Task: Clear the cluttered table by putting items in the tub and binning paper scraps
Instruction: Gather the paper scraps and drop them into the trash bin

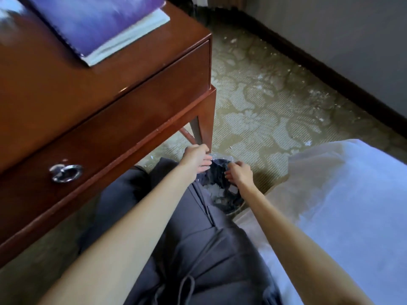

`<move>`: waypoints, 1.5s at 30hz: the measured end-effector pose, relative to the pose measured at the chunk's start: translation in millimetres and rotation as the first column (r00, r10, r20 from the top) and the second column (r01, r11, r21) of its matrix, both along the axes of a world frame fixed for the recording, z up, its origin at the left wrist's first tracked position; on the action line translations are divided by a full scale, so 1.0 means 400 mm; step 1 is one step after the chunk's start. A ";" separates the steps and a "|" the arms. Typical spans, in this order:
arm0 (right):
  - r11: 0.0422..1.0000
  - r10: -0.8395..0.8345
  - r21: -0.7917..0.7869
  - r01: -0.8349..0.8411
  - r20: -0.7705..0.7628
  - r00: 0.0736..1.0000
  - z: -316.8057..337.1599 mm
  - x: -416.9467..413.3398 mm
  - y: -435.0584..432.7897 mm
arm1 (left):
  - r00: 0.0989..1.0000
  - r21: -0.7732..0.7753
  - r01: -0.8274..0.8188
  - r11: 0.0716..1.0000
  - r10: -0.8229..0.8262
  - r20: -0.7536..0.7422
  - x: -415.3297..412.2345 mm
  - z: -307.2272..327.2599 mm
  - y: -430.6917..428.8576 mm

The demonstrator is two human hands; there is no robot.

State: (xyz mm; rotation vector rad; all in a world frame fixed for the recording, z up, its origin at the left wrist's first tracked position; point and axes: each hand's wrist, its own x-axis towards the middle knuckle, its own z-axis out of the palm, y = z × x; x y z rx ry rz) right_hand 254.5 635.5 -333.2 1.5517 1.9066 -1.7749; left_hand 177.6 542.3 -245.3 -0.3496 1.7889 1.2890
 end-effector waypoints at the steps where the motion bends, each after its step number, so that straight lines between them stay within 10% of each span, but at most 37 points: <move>1: 0.997 0.033 0.078 -0.028 -0.065 0.997 0.044 -0.007 -0.012 | 0.996 0.004 0.027 1.000 -0.026 -0.081 0.002 0.044 -0.015; 8: 0.918 0.319 0.373 -0.130 -0.505 0.802 0.424 -0.054 -0.162 | 0.847 0.076 0.122 0.990 -0.064 -0.527 0.024 0.344 -0.218; 14: 0.865 0.491 0.441 -0.240 -0.647 0.583 0.617 -0.121 -0.360 | 0.686 0.022 -0.108 0.994 0.090 -0.722 0.017 0.482 -0.461; 20: 0.654 0.756 0.586 -0.479 -0.483 0.441 0.666 -0.237 -0.567 | 0.545 -0.276 -0.469 0.839 0.029 -0.838 -0.049 0.480 -0.706; 25: 0.449 0.891 0.682 -0.578 -0.296 0.343 0.670 -0.347 -0.690 | 0.614 -0.467 -0.583 0.665 -0.016 -0.789 -0.153 0.463 -0.821; 39: 0.292 0.832 0.860 -0.418 -0.012 0.555 0.646 -0.676 -0.639 | 0.474 -0.416 -0.584 0.697 -0.124 -0.872 -0.440 0.433 -0.864; 45: 0.015 0.863 0.908 -0.418 0.199 0.464 0.639 -0.803 -0.599 | 0.383 -0.517 -0.507 0.690 -0.357 -0.852 -0.585 0.432 -0.812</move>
